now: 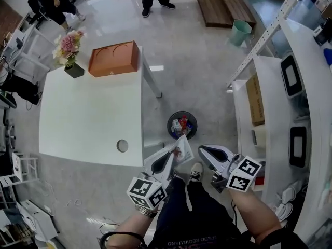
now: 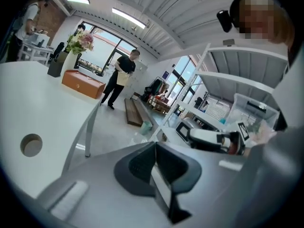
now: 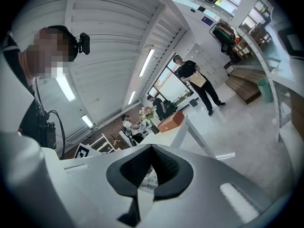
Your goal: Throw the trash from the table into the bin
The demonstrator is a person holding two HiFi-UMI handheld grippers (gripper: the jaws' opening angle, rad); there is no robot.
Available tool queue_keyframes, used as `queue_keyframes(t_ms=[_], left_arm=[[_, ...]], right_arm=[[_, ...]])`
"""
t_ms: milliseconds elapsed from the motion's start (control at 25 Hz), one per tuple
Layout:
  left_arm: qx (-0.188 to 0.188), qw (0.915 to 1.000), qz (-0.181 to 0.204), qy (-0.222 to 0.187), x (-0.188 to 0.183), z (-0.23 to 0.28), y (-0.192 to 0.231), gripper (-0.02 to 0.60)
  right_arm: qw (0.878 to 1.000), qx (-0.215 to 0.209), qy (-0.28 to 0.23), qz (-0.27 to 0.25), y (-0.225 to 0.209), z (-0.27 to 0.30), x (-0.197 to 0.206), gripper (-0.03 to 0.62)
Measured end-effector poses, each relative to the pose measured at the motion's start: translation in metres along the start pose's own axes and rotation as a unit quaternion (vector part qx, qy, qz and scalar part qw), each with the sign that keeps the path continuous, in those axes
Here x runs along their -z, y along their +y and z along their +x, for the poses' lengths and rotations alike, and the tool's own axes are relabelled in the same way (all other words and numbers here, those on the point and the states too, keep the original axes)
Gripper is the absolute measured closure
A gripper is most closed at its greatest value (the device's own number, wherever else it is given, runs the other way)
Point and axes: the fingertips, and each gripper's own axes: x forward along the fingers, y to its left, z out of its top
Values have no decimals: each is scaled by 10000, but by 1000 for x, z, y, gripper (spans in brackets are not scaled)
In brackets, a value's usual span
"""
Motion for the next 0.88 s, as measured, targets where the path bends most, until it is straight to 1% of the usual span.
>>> queue_keyframes(t_ms=[280, 400, 560, 720, 880], left_arm=[[-41, 9992, 213, 325, 63, 55, 23, 575], [-233, 9987, 299, 352, 87, 76, 36, 574], [-602, 9978, 147, 219, 110, 96, 59, 574], [-1012, 9947, -108, 129, 137, 113, 89, 575], [-1210, 9921, -303, 115, 165, 134, 118, 575]], right_arm=[[9989, 416, 173, -162, -62, 29, 46, 594], [9982, 547, 250, -71, -92, 35, 67, 594], [9970, 728, 251, 79, -125, 36, 91, 594], [9957, 841, 376, 2, -153, 44, 117, 595], [9945, 915, 516, -38, -188, 55, 149, 594]])
